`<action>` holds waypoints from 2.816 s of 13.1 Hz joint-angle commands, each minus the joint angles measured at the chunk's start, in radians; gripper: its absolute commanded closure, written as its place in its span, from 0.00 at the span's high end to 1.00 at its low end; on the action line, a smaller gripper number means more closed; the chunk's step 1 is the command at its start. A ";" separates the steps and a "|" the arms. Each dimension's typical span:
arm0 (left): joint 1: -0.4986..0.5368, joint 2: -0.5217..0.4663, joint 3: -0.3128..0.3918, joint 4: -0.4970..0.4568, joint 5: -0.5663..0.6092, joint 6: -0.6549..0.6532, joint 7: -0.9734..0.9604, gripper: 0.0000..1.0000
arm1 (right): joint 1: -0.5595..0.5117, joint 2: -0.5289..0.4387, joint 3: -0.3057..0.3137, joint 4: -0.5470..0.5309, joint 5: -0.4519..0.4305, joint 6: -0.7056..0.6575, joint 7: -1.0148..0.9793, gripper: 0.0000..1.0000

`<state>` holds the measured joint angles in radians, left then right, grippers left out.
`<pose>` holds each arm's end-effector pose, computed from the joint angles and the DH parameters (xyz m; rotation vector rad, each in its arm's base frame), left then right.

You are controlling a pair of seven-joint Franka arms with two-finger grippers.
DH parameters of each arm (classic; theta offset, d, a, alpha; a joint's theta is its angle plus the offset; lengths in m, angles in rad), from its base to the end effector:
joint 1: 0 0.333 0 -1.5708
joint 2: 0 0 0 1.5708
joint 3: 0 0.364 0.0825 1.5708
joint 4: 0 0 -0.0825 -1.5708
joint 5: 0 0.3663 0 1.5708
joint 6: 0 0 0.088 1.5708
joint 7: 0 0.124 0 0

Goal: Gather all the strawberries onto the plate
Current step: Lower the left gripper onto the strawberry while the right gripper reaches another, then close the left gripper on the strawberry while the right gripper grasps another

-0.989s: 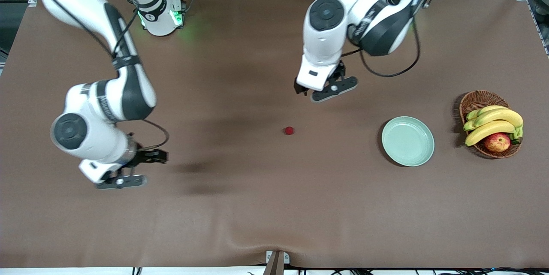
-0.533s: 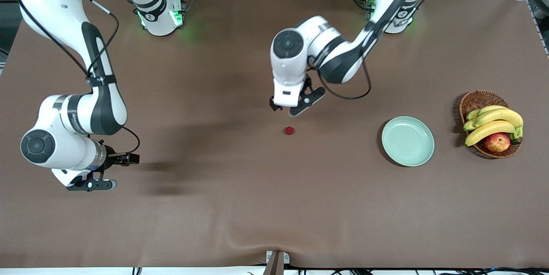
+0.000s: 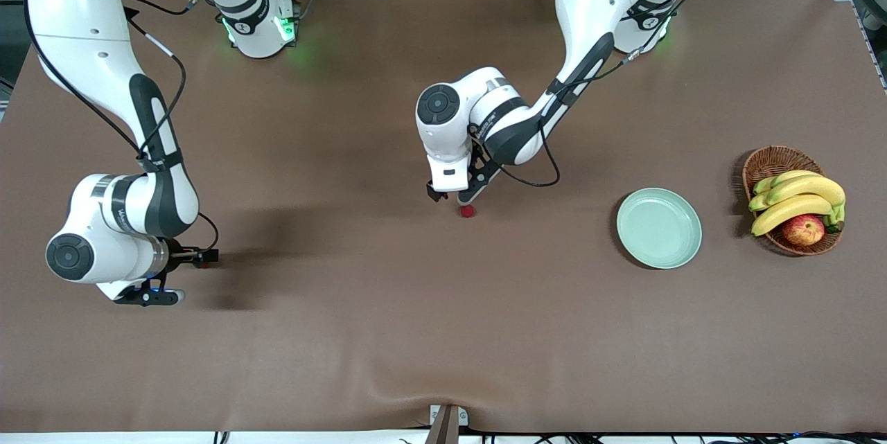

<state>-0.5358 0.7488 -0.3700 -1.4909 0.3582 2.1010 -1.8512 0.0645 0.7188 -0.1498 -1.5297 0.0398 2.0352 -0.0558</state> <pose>0.5012 -0.5194 0.2707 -2.7943 -1.2327 -0.0486 0.6980 -0.0392 0.2515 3.0709 -0.0378 -0.3229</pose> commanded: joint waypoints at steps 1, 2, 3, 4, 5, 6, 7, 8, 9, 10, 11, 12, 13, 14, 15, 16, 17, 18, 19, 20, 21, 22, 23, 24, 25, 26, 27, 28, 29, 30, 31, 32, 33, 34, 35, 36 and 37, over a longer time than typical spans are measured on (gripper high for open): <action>-0.023 0.032 0.045 0.028 0.028 0.049 -0.028 1.00 | -0.031 0.014 0.018 -0.003 0.002 0.034 -0.032 1.00; -0.021 0.041 0.049 0.028 0.028 0.071 -0.028 1.00 | -0.032 0.022 0.019 -0.003 0.002 0.045 -0.032 1.00; -0.023 0.053 0.060 0.028 0.028 0.088 -0.026 1.00 | -0.035 0.028 0.019 -0.003 0.002 0.053 -0.033 1.00; -0.024 0.066 0.069 0.029 0.030 0.096 -0.011 1.00 | -0.035 0.037 0.019 -0.003 0.002 0.062 -0.032 1.00; -0.026 0.079 0.071 0.031 0.030 0.097 -0.009 1.00 | -0.037 0.042 0.019 -0.003 0.003 0.071 -0.032 1.00; -0.027 0.093 0.072 0.038 0.030 0.108 -0.011 1.00 | -0.037 0.050 0.019 -0.004 0.003 0.086 -0.032 1.00; -0.029 0.104 0.074 0.044 0.030 0.117 -0.016 1.00 | -0.040 0.057 0.019 -0.003 0.003 0.097 -0.033 1.00; -0.033 0.107 0.074 0.044 0.030 0.117 -0.011 1.00 | -0.049 0.062 0.022 -0.003 0.003 0.109 -0.033 1.00; -0.033 0.109 0.074 0.046 0.038 0.117 -0.011 1.00 | -0.051 0.067 0.024 -0.003 0.003 0.115 -0.033 1.00; -0.033 0.112 0.075 0.046 0.054 0.119 -0.011 1.00 | -0.051 0.068 0.024 -0.003 0.003 0.115 -0.033 1.00; -0.035 0.116 0.082 0.046 0.059 0.126 -0.009 0.97 | -0.051 0.068 0.024 -0.004 0.003 0.115 -0.033 1.00; -0.035 0.119 0.083 0.055 0.059 0.131 -0.011 0.93 | -0.049 0.068 0.024 -0.004 0.003 0.115 -0.033 1.00; -0.033 0.124 0.083 0.064 0.059 0.131 -0.011 0.89 | -0.049 0.068 0.026 -0.006 0.006 0.115 -0.033 1.00; -0.033 0.129 0.083 0.073 0.059 0.131 -0.009 0.86 | -0.048 0.068 0.026 -0.015 0.011 0.114 -0.033 1.00; -0.032 0.136 0.083 0.078 0.059 0.131 -0.008 0.84 | -0.046 0.068 0.026 -0.021 0.012 0.109 -0.033 0.98; -0.033 0.138 0.089 0.078 0.059 0.131 -0.008 0.80 | -0.046 0.068 0.026 -0.027 0.018 0.108 -0.038 0.94; -0.036 0.138 0.103 0.078 0.059 0.131 -0.002 0.76 | -0.046 0.068 0.026 -0.029 0.018 0.105 -0.038 0.91; -0.036 0.138 0.103 0.078 0.059 0.131 0.001 0.74 | -0.046 0.067 0.026 -0.029 0.021 0.103 -0.039 0.90; -0.036 0.138 0.103 0.077 0.059 0.131 0.001 0.72 | -0.046 0.065 0.026 -0.029 0.023 0.102 -0.044 0.89; -0.035 0.138 0.103 0.078 0.061 0.131 0.001 0.68 | -0.046 0.065 0.026 -0.029 0.023 0.102 -0.056 0.85; -0.036 0.138 0.103 0.077 0.061 0.131 0.001 0.63 | -0.048 0.065 0.026 -0.029 0.025 0.102 -0.062 0.79; -0.036 0.138 0.103 0.077 0.061 0.131 0.000 0.58 | -0.046 0.064 0.026 -0.029 0.025 0.102 -0.064 0.74; -0.036 0.139 0.103 0.077 0.061 0.131 0.000 0.52 | -0.048 0.062 0.026 -0.029 0.025 0.102 -0.064 0.67; -0.036 0.139 0.103 0.077 0.061 0.131 0.001 0.46 | -0.048 0.062 0.026 -0.029 0.025 0.100 -0.064 0.60; -0.036 0.139 0.103 0.075 0.061 0.131 0.000 0.39 | -0.046 0.060 0.026 -0.029 0.025 0.100 -0.064 0.53; -0.038 0.139 0.103 0.075 0.065 0.131 0.001 0.20 | -0.046 0.059 0.029 -0.029 0.025 0.100 -0.064 0.45; -0.044 0.138 0.103 0.074 0.083 0.131 0.003 0.00 | -0.046 0.057 0.033 -0.027 0.025 0.097 -0.064 0.38; -0.046 0.136 0.103 0.074 0.112 0.131 0.009 0.00 | -0.046 0.053 0.041 -0.027 0.025 0.088 -0.064 0.32; -0.046 0.127 0.103 0.074 0.131 0.131 0.007 0.00 | -0.046 0.044 0.042 -0.024 0.025 0.080 -0.064 0.28; -0.046 0.112 0.103 0.074 0.131 0.123 0.006 0.00 | -0.043 0.036 0.044 -0.024 0.025 0.079 -0.064 0.27; -0.041 0.094 0.103 0.071 0.131 0.110 0.006 0.00 | -0.043 0.027 0.056 -0.021 0.025 0.077 -0.065 0.27; -0.030 0.069 0.094 0.070 0.130 0.081 0.007 0.00 | -0.043 0.007 0.068 -0.020 0.023 0.068 -0.067 0.27; -0.026 0.034 0.094 0.070 0.117 0.042 0.021 0.00 | -0.038 -0.008 0.081 -0.018 0.023 0.054 -0.085 0.27; -0.007 -0.001 0.088 0.069 0.107 -0.002 0.047 0.00 | -0.035 -0.030 0.096 -0.015 0.023 0.037 -0.111 0.27; 0.009 -0.037 0.074 0.069 0.073 -0.048 0.087 0.00 | -0.034 -0.048 0.114 -0.014 0.023 0.027 -0.117 0.27; 0.034 -0.073 0.069 0.066 0.029 -0.082 0.134 0.00 | -0.034 -0.070 0.140 -0.014 0.023 0.025 -0.119 0.27; 0.055 -0.116 0.068 0.054 -0.022 -0.120 0.189 0.00 | -0.032 -0.087 0.163 -0.014 0.023 0.016 -0.119 0.27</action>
<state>-0.5245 0.7265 -0.2888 -1.3938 0.4073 2.0457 -1.7461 0.0402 0.6860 -0.0303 -1.5255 0.0623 2.0755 -0.1522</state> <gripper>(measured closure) 0.678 0.678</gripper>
